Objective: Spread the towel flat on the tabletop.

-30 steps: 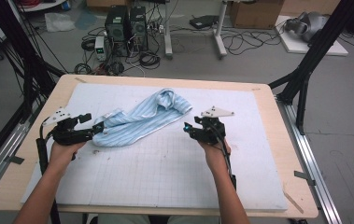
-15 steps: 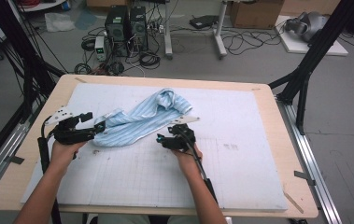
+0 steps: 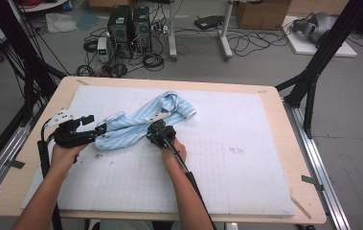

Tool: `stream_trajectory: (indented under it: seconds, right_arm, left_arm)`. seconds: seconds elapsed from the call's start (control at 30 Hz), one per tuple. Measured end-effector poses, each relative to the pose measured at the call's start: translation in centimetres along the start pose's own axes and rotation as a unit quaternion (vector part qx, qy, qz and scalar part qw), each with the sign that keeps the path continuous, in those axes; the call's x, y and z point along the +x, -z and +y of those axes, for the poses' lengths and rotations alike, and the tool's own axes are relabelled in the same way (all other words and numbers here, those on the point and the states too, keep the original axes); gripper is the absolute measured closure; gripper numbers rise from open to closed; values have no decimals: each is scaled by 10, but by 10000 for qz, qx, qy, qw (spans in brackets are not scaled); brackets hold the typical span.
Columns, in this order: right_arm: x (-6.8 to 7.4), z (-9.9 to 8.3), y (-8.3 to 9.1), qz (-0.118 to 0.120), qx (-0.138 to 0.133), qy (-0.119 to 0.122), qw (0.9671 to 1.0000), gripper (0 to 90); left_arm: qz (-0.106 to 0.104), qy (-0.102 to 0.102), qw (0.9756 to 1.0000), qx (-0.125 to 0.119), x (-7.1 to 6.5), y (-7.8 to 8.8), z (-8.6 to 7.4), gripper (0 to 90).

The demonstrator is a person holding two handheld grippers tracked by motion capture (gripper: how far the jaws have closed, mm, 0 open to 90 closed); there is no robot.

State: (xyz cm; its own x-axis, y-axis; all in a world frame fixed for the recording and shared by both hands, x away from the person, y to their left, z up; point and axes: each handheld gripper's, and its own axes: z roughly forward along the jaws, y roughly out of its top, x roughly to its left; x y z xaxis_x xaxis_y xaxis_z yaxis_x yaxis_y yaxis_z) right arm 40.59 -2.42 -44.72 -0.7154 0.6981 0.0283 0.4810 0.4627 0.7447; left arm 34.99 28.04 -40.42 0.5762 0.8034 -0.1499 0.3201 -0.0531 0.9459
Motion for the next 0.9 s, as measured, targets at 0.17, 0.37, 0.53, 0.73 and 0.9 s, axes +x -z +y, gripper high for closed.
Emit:
stream_trajectory:
  seconds: [0.17, 0.37, 0.53, 0.73, 0.9]
  right_arm:
    - [-11, -13, 16, 160, -246, -154, 9995, 881]
    - [-22, -26, 55, 235, -458, 21, 9987, 881]
    - [-44, -50, 99, 13, -608, -115, 9981, 880]
    - [-70, -88, 147, -314, -880, -481, 9945, 880]
    - [-86, -112, 173, -774, -872, -692, 9908, 879]
  left_arm:
    - [20, 7, 10000, -29, 1, 1, 0, 283]
    - [-34, -21, 10000, -19, -1, 2, 1, 285]
    - [-124, -68, 9999, 39, -5, -3, 1, 286]
    - [-430, -186, 9988, 139, -21, -16, 2, 310]
    - [-802, -270, 9961, 230, -40, -37, 4, 348]
